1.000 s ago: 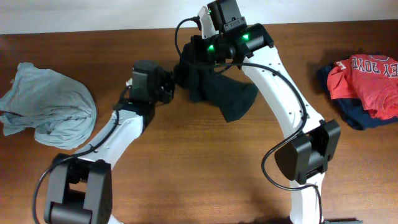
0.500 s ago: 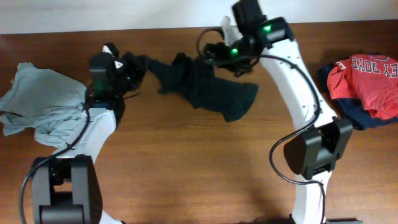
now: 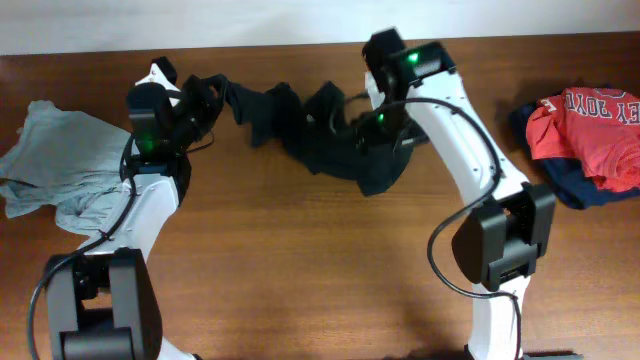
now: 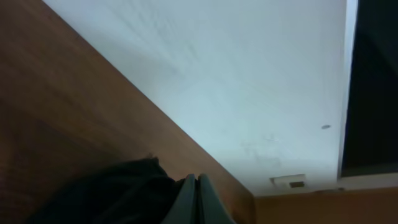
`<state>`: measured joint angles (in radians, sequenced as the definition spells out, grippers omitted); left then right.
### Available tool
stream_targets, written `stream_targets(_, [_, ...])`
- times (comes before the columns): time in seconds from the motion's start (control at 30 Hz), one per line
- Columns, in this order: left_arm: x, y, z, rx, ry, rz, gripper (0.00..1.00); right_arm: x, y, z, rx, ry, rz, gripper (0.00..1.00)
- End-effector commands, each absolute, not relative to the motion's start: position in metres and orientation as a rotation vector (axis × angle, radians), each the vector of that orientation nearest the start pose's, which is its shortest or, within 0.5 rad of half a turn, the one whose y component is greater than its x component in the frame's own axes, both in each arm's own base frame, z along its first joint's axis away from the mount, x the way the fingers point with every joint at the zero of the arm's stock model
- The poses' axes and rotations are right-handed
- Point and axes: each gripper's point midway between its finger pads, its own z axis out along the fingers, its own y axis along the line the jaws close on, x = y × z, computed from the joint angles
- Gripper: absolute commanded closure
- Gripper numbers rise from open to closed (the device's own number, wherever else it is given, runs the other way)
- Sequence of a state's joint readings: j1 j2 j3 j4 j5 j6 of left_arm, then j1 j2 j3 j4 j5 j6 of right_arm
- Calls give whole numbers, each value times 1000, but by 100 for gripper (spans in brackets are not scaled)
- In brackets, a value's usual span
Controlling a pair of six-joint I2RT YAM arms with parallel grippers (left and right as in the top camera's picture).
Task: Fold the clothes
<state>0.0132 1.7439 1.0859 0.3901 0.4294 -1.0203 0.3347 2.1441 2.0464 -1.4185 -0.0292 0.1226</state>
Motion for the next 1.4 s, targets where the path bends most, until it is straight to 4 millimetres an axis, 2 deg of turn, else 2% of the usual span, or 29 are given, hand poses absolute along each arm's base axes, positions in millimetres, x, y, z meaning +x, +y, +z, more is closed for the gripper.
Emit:
stream_targets(0.0, [521, -58, 208, -633, 1841, -1024, 99, 381, 134, 97, -375, 3151, -31, 23])
stream_targets(0.13, [523, -47, 207, -651, 1829, -984, 99, 362, 130, 63, -363, 3225, -42, 34])
stream_targets(0.2, [523, -43, 207, -657, 1826, -980, 99, 360, 131, 56, -342, 3230, -45, 36])
stream_targets(0.43, [522, -40, 200, -660, 1854, -956, 99, 372, 156, 37, -331, 3154, 72, 43])
stream_targets(0.5, [521, -39, 194, -673, 1871, -939, 99, 380, 161, 29, -266, 3114, 93, 51])
stream_targets(0.6, [520, -38, 192, -675, 1880, -929, 99, 386, 164, 19, -209, 3082, 110, 59])
stream_targets(0.77, [519, -38, 189, -665, 1896, -914, 99, 385, 164, 5, -170, 3071, 122, 69])
stream_targets(0.97, [518, -38, 186, -669, 1907, -911, 99, 390, 160, -2, -166, 3039, 93, 69])
stream_targets(1.0, [518, -38, 186, -670, 1909, -910, 99, 390, 159, -4, -166, 3037, 89, 65])
stream_targets(1.07, [518, -38, 185, -664, 1911, -906, 99, 388, 158, -8, -165, 3040, 84, 44])
stream_targets(1.13, [517, -38, 184, -667, 1916, -906, 99, 384, 157, -12, -166, 3049, 79, 35])
stream_targets(1.17, [517, -38, 184, -668, 1917, -905, 99, 382, 156, -14, -166, 3054, 77, 34])
stream_targets(1.27, [517, -38, 183, -670, 1920, -905, 99, 379, 155, -18, -166, 3058, 75, 33])
stream_targets(1.3, [516, -38, 183, -671, 1922, -905, 99, 378, 154, -20, -166, 3059, 74, 36])
stream_targets(1.37, [516, -38, 181, -677, 1930, -903, 99, 377, 154, -22, -166, 3061, 73, 51])
